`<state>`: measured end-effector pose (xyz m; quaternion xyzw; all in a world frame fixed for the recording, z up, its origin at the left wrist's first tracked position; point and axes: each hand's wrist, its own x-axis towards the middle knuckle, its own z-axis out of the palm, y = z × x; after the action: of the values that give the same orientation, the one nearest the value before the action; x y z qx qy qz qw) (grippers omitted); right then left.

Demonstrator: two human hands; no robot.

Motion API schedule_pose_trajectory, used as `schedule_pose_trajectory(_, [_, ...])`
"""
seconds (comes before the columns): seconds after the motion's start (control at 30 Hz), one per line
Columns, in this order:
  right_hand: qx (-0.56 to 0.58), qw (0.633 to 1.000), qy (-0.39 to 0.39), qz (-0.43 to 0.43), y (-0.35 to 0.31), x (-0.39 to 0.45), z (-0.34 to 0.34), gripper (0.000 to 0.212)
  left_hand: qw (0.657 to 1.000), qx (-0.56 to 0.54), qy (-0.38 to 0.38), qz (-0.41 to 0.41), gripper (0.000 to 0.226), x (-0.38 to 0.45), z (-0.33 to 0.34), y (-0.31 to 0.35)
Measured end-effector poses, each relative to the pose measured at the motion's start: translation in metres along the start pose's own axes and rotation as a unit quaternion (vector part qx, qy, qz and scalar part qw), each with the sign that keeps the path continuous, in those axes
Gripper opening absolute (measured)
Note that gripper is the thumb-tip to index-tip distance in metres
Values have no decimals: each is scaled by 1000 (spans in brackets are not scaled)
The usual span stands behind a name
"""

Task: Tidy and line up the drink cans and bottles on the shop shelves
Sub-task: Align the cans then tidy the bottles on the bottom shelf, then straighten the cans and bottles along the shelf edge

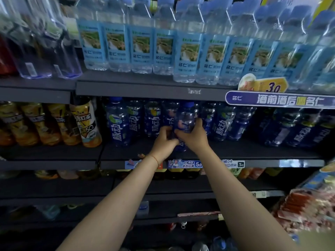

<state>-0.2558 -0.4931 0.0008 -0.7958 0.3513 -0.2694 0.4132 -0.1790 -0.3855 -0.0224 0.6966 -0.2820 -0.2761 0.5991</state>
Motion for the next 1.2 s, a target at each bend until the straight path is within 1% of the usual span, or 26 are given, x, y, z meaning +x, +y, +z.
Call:
schedule_pose_trajectory(0.17, [-29, 998, -21, -46, 9, 13, -5, 77, 998, 18, 53, -5, 42, -1, 16, 9])
schedule_pose_trajectory(0.23, [-15, 998, -14, -62, 10, 13, -4, 77, 997, 20, 72, 0, 39, -2, 20, 12])
schedule_pose_trajectory(0.37, [20, 998, 0, -63, 19, 13, -3, 63, 994, 22, 105, 3, 39, -6, 33, 14])
schedule_pose_trajectory(0.47, [30, 998, -4, -59, 21, 10, -3, 60, 993, 32, 111, 0, 43, -10, 37, 16])
schedule_pose_trajectory(0.5, [14, 998, 11, -60, 19, 7, -3, 61, 993, 38, 109, 0, 43, -12, 36, 18])
schedule_pose_trajectory(0.53, [-17, 995, 52, -78, 20, 4, -1, 60, 993, 48, 112, 1, 41, -15, 34, 18])
schedule_pose_trajectory(0.57, [-49, 986, 106, -119, 20, -1, 1, 54, 991, 61, 122, 2, 40, -19, 30, 19])
schedule_pose_trajectory(0.6, [-55, 970, 162, -173, 18, -7, 4, 42, 987, 71, 144, 7, 40, -24, 23, 18])
schedule_pose_trajectory(0.63, [-36, 954, 196, -223, 15, -17, 7, 29, 982, 78, 172, 9, 38, -31, 14, 17])
schedule_pose_trajectory(0.67, [-4, 949, 188, -253, 12, -27, 12, 19, 975, 83, 206, 13, 33, -39, 3, 14])
schedule_pose_trajectory(0.7, [32, 953, 150, -261, 7, -39, 18, 14, 967, 89, 239, 14, 27, -49, -10, 8])
schedule_pose_trajectory(0.77, [76, 961, 60, -259, 1, -63, 40, 12, 953, 102, 285, 3, 21, -72, -36, -5])
schedule_pose_trajectory(0.87, [78, 958, -50, -272, -5, -93, 94, 11, 939, 105, 323, -55, 20, -103, -80, -36])
schedule_pose_trajectory(0.93, [54, 951, -174, -249, -8, -109, 137, 10, 928, 111, 340, -104, 18, -122, -115, -66])
schedule_pose_trajectory(0.97, [26, 940, -252, -230, -9, -116, 160, 11, 923, 114, 344, -129, 17, -131, -135, -82])
schedule_pose_trajectory(1.0, [-16, 920, -328, -212, -9, -123, 185, 13, 919, 115, 343, -156, 17, -140, -154, -100])
schedule_pose_trajectory(1.07, [-108, 865, -447, -199, -7, -138, 236, 22, 913, 102, 334, -213, 18, -158, -194, -138])
schedule_pose_trajectory(1.1, [-150, 841, -484, -191, -5, -147, 261, 28, 908, 88, 331, -242, 19, -166, -214, -159])
schedule_pose_trajectory(1.13, [-178, 824, -507, -180, -3, -157, 287, 33, 902, 75, 329, -268, 19, -173, -236, -181])
schedule_pose_trajectory(1.2, [-215, 803, -533, -159, 4, -176, 343, 33, 895, 56, 320, -307, 18, -182, -280, -232])
